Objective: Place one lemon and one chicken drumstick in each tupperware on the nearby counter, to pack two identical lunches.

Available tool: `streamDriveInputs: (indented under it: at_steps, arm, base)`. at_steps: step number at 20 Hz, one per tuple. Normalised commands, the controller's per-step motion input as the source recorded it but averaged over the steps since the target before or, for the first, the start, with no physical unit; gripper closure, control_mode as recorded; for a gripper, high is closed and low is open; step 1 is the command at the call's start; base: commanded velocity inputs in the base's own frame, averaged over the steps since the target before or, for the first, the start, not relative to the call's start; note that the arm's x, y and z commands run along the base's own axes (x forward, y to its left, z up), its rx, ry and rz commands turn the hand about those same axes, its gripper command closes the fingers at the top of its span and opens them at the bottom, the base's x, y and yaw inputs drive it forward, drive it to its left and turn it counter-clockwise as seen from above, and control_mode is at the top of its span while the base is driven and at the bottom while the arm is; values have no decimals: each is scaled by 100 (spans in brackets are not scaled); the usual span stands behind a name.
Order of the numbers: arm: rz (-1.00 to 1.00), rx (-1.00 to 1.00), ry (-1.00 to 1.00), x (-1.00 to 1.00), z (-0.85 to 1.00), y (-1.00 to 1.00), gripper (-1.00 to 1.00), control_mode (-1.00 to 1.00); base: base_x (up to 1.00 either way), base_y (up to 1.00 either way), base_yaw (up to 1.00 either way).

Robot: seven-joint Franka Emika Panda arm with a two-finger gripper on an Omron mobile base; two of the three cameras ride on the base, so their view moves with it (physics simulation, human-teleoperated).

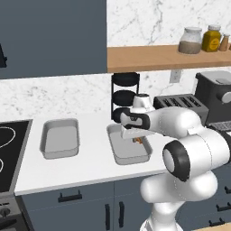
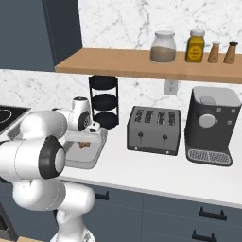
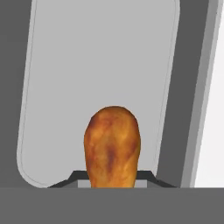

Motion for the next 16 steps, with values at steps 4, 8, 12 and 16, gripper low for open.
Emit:
streamDriveInputs:
  at_steps: [4, 8, 12, 16]
  arm:
    - [3, 0, -3, 0, -47, 0, 100, -100]
    - [2, -1, -12, 24, -24, 0, 100, -100]
    - [1, -2, -16, 32, -23, 0, 100, -100]
    - [0, -2, -15, 19, -29, 0, 100, -100]
  base:
    - [0, 0, 0]
    - [0, 0, 0]
    - [0, 0, 0]
    - [0, 0, 0]
